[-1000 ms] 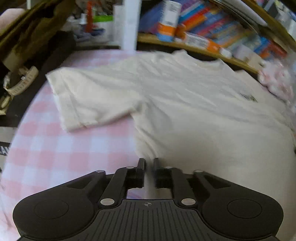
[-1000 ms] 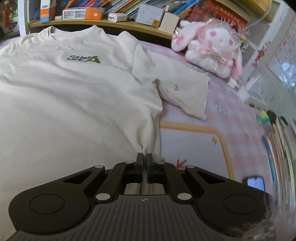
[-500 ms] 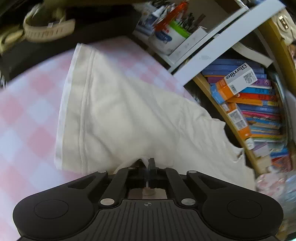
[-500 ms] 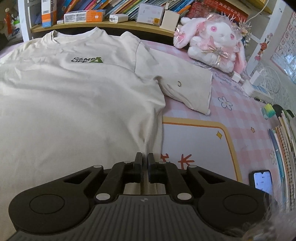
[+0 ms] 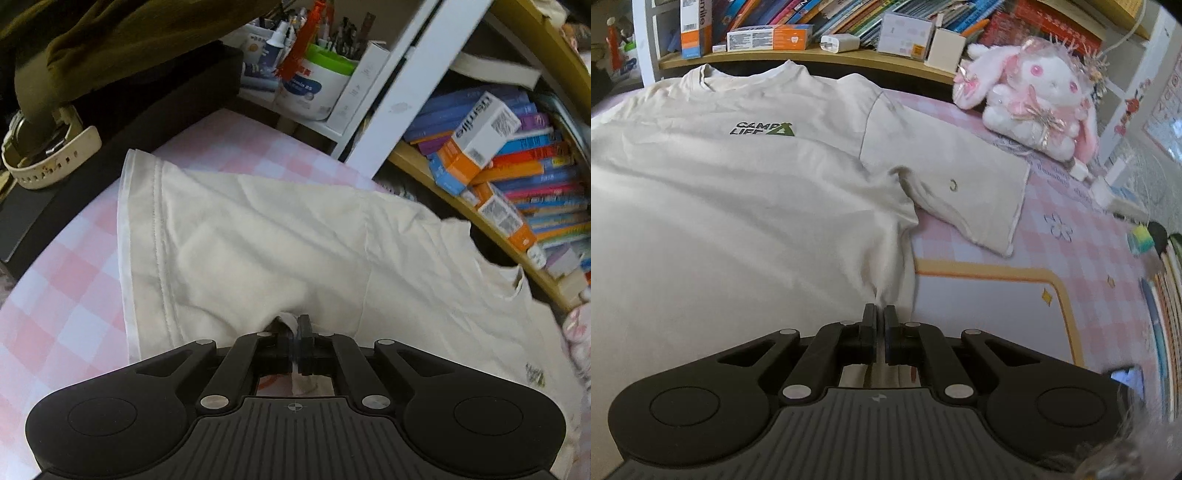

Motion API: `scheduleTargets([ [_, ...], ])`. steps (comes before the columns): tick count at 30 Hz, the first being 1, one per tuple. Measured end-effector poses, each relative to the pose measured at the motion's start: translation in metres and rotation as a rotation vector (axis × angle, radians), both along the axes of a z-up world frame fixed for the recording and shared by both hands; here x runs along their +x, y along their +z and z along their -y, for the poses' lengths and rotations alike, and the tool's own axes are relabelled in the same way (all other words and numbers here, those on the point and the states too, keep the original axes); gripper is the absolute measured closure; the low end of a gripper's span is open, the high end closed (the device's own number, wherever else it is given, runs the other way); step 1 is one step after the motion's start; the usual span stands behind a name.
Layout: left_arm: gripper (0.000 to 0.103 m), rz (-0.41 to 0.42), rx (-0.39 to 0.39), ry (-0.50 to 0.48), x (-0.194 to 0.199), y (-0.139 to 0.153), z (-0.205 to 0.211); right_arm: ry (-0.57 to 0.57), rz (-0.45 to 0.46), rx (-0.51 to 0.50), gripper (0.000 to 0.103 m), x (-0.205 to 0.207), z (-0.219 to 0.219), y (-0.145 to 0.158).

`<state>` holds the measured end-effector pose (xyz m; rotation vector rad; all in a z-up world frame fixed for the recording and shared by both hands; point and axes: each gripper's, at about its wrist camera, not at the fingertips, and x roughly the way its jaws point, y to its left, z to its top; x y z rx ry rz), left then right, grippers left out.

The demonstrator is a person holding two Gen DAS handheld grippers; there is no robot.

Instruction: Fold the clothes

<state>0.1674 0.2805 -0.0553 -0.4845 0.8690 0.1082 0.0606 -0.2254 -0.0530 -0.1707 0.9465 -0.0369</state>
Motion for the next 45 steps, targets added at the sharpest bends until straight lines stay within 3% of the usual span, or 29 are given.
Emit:
scheduleTargets([
  [4,0.09,0.002,0.058,-0.063,-0.028,0.013,0.008,0.033,-0.006,0.031,0.097,-0.008,0.005,0.001],
  [6,0.085,0.008,0.105,-0.103,-0.065,0.02,0.02,0.032,-0.003,0.071,0.091,-0.02,0.012,0.004],
  [9,0.072,-0.001,0.161,-0.127,-0.133,0.025,0.037,0.027,0.007,0.128,0.079,-0.055,0.025,0.009],
  [11,0.056,-0.016,0.185,-0.112,-0.183,0.025,0.05,0.026,0.005,0.165,0.079,-0.083,0.032,0.011],
  [13,0.049,-0.029,0.205,-0.091,-0.225,0.022,0.061,0.028,0.0,0.19,0.076,-0.112,0.039,0.013],
  [18,0.046,-0.012,0.218,-0.087,-0.295,0.021,0.08,0.041,-0.009,0.212,0.073,-0.157,0.044,0.011],
  [20,0.051,-0.011,0.245,-0.111,-0.297,0.021,0.09,0.047,-0.013,0.216,0.076,-0.172,0.045,0.009],
  [22,0.057,-0.011,0.271,-0.135,-0.3,0.021,0.101,0.054,-0.016,0.219,0.089,-0.187,0.046,0.007],
  [23,0.081,-0.018,0.297,-0.145,-0.298,0.022,0.103,0.057,-0.018,0.221,0.097,-0.195,0.047,0.007],
  [24,0.098,-0.026,0.322,-0.156,-0.296,0.022,0.105,0.06,-0.02,0.223,0.098,-0.202,0.047,0.006],
  [25,0.102,-0.034,0.348,-0.166,-0.294,0.022,0.107,0.058,-0.022,0.223,0.098,-0.205,0.047,0.006],
  [28,0.102,-0.057,0.302,-0.033,-0.296,0.021,0.073,0.05,-0.027,0.223,0.1,-0.21,0.044,0.007],
  [33,0.102,-0.045,0.306,-0.176,-0.307,0.024,0.087,0.035,-0.036,0.224,0.1,-0.219,0.039,0.009],
  [38,0.101,-0.032,0.272,-0.156,-0.309,0.019,0.074,0.021,-0.044,0.224,0.1,-0.228,0.034,0.011],
  [45,0.101,-0.033,0.272,-0.225,-0.306,0.019,0.072,-0.006,-0.06,0.184,0.1,-0.236,0.027,0.009],
])
